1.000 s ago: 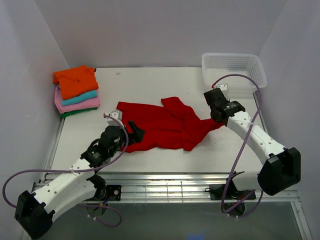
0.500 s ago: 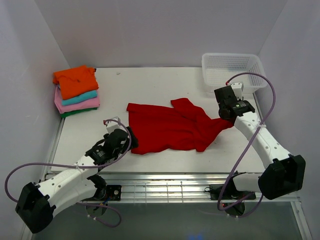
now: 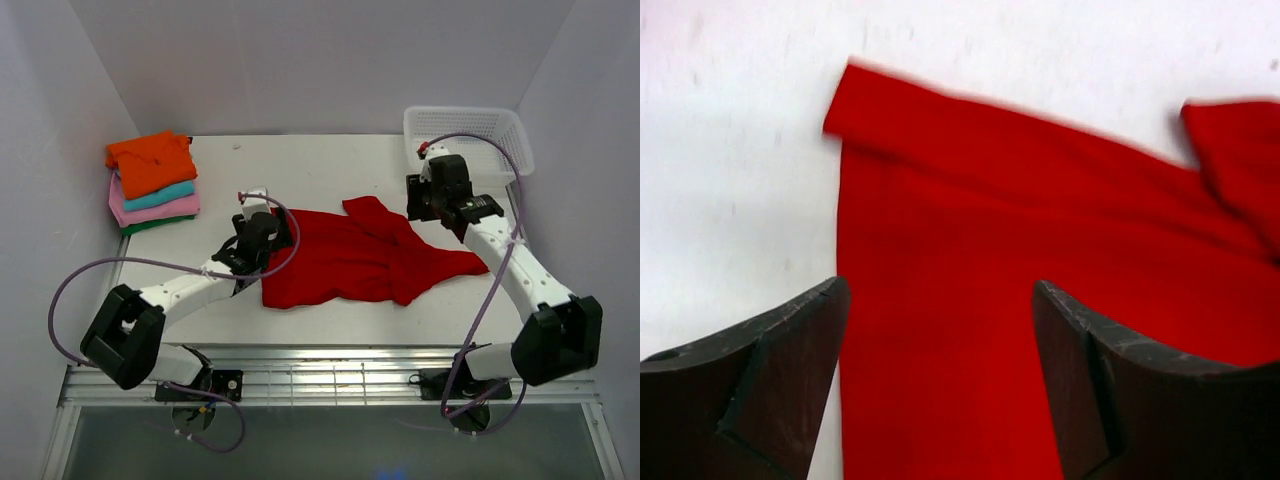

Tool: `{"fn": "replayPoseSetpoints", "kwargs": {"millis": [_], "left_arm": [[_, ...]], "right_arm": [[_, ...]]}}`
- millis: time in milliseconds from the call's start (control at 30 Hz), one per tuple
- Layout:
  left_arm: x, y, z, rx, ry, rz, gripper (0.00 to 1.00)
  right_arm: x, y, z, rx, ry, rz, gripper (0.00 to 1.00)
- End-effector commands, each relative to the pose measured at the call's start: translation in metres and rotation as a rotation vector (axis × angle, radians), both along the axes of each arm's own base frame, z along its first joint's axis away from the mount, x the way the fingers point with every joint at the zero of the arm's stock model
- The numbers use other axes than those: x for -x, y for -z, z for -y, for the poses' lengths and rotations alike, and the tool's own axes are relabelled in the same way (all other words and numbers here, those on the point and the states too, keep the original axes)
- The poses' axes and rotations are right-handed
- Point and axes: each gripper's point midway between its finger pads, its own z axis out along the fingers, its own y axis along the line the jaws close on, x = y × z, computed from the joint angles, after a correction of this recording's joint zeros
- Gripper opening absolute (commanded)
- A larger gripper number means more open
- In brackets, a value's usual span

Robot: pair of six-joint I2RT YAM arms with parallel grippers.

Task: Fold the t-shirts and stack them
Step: Flatten the tshirt out

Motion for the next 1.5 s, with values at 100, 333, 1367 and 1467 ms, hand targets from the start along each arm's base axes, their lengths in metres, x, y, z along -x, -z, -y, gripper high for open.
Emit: {"fn": "replayPoseSetpoints", "kwargs": {"millis": [100, 333, 1367, 1467], "left_arm": [[-0.081, -0.04, -0.032, -0.035, -0.061, 0.149, 0.79], [-0.109, -0.008, -0.056, -0.029, -0.09, 0.076, 0.71], [-0.117, 0.034, -0.05, 0.024, -0.04, -0.023, 0.72], [-0.115, 0.036, -0.045, 0.044, -0.015, -0.032, 0.72]], "right_arm": [[-0.056, 0.02, -0.073, -0.15, -0.264, -0.03, 0.44], [-0.088, 0.062, -0.103, -0.205, -0.334, -0.098, 0.3], [-0.119, 0.182, -0.183, -0.122, -0.467, -0.282, 0.51], [-0.12, 0.188, -0.17, -0.03, -0.429, -0.267, 0.5]]}}
